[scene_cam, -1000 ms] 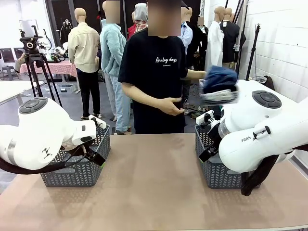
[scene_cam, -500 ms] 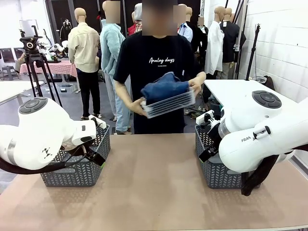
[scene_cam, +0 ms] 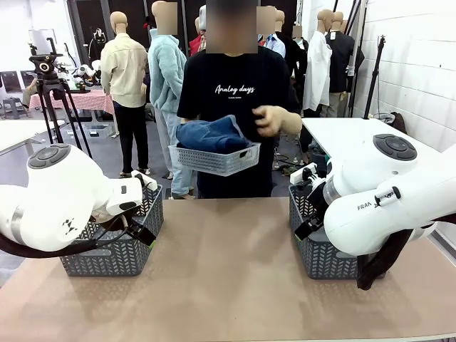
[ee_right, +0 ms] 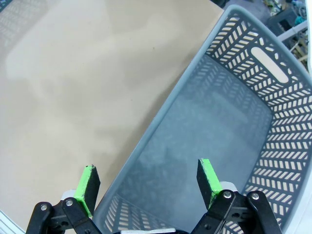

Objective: Sort the tops and bottoms.
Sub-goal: Lift clothes from the center of the table with your left hand.

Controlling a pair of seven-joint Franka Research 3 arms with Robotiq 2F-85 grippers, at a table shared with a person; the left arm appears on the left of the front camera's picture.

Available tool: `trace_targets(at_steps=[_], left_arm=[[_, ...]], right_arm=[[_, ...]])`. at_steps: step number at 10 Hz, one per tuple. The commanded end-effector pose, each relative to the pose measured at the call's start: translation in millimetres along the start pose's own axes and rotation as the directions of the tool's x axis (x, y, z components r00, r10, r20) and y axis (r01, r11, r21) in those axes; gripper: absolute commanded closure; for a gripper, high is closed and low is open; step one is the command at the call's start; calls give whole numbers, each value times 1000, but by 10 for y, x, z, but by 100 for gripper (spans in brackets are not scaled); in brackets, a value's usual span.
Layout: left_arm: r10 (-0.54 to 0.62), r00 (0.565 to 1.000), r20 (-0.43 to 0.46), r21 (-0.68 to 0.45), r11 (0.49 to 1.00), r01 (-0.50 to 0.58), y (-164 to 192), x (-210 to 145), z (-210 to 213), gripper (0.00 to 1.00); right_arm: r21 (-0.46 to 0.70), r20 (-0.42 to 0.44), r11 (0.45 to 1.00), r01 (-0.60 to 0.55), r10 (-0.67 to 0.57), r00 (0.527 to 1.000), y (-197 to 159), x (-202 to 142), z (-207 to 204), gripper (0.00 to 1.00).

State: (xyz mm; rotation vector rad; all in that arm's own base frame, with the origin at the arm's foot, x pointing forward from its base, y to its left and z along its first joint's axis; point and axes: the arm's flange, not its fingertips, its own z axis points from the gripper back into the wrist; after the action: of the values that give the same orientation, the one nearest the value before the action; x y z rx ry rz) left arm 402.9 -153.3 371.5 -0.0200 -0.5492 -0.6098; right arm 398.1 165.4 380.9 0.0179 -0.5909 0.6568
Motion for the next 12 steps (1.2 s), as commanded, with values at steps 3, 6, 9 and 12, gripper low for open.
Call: trace_targets(at_steps=[3,6,9,12], left_arm=[[3,1000,0,1,1000,-3,17,-5,0,0],[-16,1000,15,27,1000,15,-73,131,344,0],[-21,998,60,-68,997,26,-27,355,951,0],[-68,995,71,-170,982,79,-18,389,1540,0]], right_arm=[[0,2,1000,1,-1,1000,-4,2,3,0],[-43,22,999,25,-24,999,-24,41,352,0],[-72,89,997,25,-18,996,-85,171,939,0],[65,129,997,44,-52,990,-160,104,1381,0]])
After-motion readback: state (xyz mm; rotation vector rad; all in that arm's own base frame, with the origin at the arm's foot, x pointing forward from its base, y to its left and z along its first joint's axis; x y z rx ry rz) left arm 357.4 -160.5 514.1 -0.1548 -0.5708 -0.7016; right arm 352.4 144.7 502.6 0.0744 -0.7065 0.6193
